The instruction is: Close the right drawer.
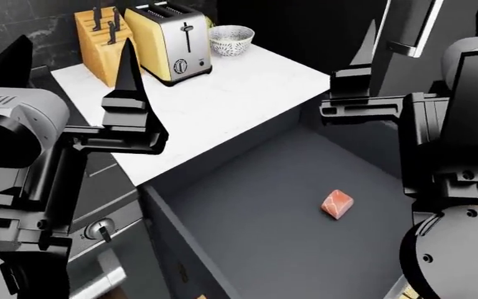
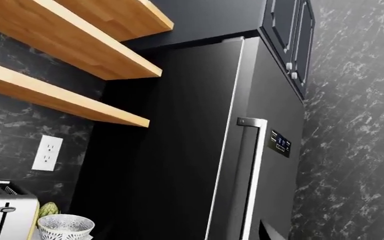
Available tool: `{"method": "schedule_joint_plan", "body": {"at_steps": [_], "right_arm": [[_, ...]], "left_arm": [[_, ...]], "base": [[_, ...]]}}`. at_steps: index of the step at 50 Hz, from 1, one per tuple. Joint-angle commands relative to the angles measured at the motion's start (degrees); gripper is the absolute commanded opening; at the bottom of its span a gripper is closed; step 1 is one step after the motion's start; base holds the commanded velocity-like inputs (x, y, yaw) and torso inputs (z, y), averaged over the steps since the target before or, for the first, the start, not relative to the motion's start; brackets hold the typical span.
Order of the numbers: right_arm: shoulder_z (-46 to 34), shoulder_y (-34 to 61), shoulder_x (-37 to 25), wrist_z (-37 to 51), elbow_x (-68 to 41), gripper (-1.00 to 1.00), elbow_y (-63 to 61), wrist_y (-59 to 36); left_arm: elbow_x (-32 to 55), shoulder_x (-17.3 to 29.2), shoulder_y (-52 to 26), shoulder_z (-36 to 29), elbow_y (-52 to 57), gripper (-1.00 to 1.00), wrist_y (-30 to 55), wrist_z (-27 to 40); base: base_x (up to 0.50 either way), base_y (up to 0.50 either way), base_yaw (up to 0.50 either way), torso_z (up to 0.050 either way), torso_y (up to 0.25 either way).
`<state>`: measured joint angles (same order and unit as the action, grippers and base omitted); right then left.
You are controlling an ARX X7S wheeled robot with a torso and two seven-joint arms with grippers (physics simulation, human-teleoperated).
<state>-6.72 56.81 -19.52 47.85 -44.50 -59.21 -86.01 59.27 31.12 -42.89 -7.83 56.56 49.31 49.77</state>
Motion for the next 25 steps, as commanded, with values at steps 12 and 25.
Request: {"method": "schedule_joint_plan", "body": {"at_steps": [12, 25], "right_arm": [[1.81, -0.99, -2.05, 4.22, -5.96, 1.0, 1.09, 3.7], [1.45, -1.18, -3.2, 5.97, -7.36, 1.0, 1.26, 4.23]], "left_arm": [[0.49, 0.68, -0.37, -0.79, -0.04, 1.0, -0.83, 0.79], [0.14, 1.07, -0.05, -1.32, -0.14, 1.0, -1.7, 0.73]], "base": [[0.34, -0.37, 0.0, 0.0, 0.0], [0.0, 0.0, 0.0, 0.0, 0.001]]}}
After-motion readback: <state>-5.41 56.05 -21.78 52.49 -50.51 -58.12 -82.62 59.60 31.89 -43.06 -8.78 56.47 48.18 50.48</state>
